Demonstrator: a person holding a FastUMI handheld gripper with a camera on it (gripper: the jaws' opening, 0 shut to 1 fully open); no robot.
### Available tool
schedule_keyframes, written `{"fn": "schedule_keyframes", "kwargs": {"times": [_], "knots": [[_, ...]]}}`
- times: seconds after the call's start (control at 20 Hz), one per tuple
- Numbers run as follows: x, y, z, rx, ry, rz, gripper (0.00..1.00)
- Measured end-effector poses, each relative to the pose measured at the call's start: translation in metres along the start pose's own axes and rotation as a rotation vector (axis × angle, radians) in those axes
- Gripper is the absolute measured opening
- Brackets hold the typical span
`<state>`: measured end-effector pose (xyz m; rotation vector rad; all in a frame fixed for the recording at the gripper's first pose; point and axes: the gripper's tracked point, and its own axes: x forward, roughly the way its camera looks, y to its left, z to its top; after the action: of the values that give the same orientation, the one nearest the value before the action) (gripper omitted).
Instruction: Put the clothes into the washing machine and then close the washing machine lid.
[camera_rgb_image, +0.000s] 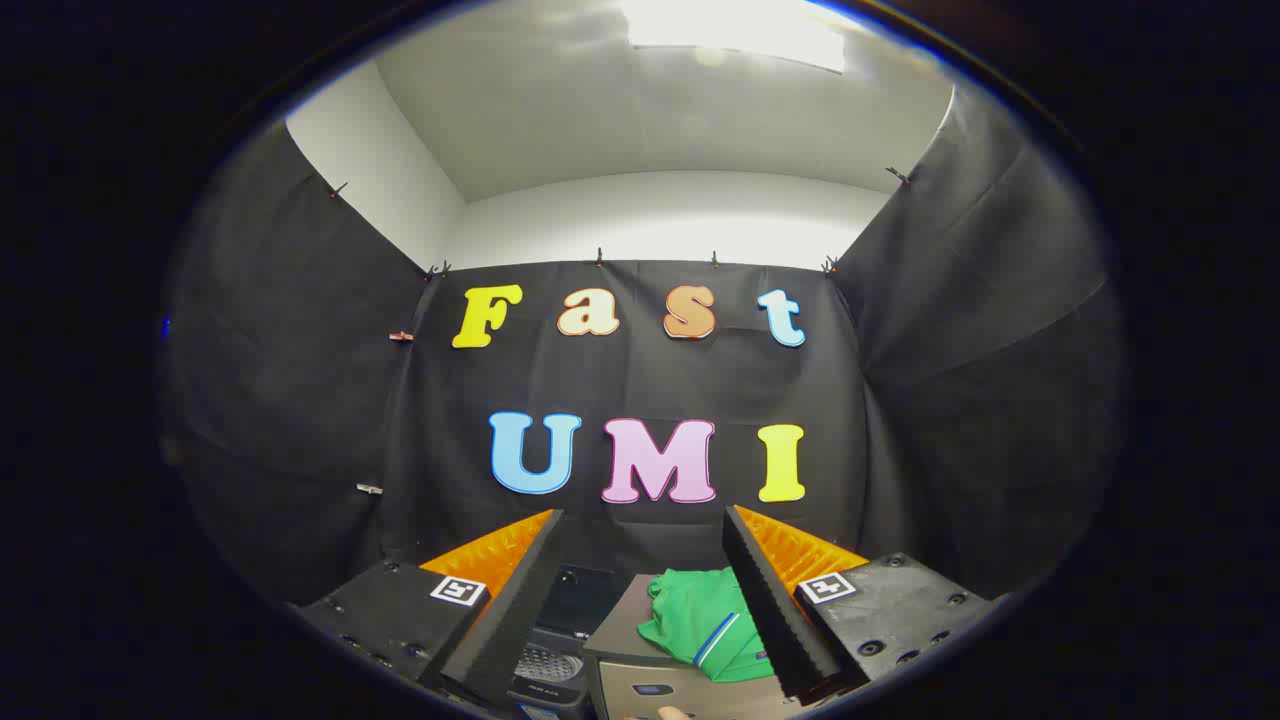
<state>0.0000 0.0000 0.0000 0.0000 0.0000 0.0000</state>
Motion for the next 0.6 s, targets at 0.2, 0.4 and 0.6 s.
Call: {"fn": "schedule_keyframes", "kwargs": {"times": [0.2,0.4,0.6], "knots": [[0.0033,-0.0014,-0.0011,-0.018,0.004,-0.016,0.97],[0.0061,0.0012,-0.0025,-0.033,0.012,-0.014,0.97],[0.0082,-0.0041,0.0,-0.01,0.016,-0.029,0.97]]}}
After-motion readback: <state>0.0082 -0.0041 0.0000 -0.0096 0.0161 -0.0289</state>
